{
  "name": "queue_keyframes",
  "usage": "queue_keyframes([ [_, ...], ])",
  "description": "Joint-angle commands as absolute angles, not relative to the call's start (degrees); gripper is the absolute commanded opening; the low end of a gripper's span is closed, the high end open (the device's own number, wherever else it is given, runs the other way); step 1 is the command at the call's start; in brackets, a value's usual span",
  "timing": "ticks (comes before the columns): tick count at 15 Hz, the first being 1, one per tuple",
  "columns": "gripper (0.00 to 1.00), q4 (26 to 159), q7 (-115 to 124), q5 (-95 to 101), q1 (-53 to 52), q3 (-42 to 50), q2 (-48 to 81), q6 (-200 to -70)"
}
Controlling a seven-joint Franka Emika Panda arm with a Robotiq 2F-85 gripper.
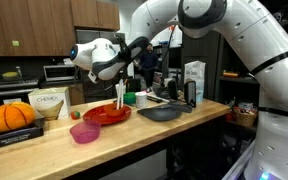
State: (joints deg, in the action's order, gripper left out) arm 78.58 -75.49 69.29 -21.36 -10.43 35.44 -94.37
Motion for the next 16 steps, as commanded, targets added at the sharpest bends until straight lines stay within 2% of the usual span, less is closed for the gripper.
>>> queue_keyframes([
  [1, 0.02, 77.1, -73.4, 73.1, -21.3, -9.6, 37.6, -97.6],
  [12, 0.02, 78.8, -66.5, 77.8, -20.3, -10.1, 36.1, -116.0],
  [16, 0.02, 79.8, -70.8, 72.9, -20.1, -11.2, 34.8, -114.7],
])
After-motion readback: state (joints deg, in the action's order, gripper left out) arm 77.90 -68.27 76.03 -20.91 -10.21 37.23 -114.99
